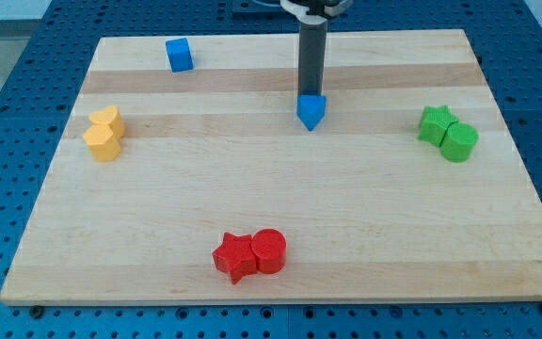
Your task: Slide the blue triangle to the top right side of the red circle
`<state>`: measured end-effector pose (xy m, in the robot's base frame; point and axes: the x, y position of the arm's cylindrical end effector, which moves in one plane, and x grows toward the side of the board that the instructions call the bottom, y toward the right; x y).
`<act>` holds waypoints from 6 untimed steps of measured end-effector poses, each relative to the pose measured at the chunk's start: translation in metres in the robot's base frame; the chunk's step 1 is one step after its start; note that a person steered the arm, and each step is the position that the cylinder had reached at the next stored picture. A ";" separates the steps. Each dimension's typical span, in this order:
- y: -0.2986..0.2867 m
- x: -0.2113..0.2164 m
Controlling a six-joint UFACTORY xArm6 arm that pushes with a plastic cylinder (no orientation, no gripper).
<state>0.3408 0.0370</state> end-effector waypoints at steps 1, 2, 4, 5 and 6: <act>0.000 0.004; 0.000 0.034; 0.000 0.111; 0.000 0.127; -0.001 0.105</act>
